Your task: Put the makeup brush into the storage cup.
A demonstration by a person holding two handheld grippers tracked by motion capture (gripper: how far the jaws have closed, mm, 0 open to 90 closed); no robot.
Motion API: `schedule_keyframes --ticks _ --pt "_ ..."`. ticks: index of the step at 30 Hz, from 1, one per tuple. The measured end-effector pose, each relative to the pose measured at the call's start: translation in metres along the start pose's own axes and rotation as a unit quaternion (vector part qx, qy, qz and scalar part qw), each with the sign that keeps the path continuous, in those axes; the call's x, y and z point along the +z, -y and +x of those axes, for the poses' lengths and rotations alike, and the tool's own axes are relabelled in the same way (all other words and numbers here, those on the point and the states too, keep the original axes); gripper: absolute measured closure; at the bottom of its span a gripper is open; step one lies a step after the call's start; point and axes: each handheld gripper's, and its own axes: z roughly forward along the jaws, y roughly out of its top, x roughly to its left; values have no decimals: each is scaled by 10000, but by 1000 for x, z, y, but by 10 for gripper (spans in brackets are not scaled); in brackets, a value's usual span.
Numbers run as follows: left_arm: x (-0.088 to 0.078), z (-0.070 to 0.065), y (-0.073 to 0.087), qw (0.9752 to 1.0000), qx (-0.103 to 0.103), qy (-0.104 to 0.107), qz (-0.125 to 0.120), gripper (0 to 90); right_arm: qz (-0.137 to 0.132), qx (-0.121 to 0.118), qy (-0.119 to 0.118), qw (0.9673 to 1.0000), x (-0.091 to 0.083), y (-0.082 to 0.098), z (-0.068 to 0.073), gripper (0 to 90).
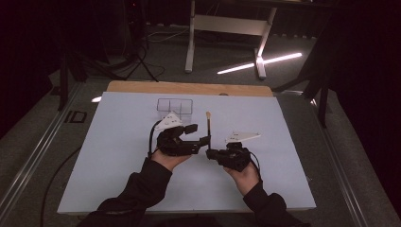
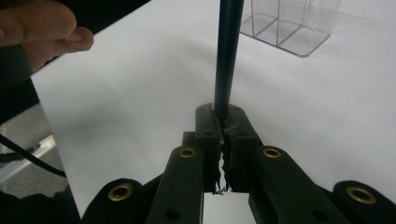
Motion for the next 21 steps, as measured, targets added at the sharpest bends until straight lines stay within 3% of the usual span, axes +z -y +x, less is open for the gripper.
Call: schedule_keyframes --ticks 2,8,11,13,18,21 --pt "2 3 0 9999 -106 -77 -19 305 31 -97 51 9999 1 0 2 857" --pt "7 5 -6 9997 -229 -20 -78 443 98 -263 122 9995 5 1 5 857" --pt "11 4 -9 9997 -240 -47 -92 576 113 -344 144 9992 5 1 6 857" --pt "12 4 -10 9996 -263 -17 -85 619 131 -385 172 9990 5 1 7 857" --pt "16 4 -12 9993 -329 142 -55 680 149 -376 125 9991 6 1 7 857" --pt "16 3 -13 9996 -259 53 -90 776 154 -378 129 9991 6 1 7 857"
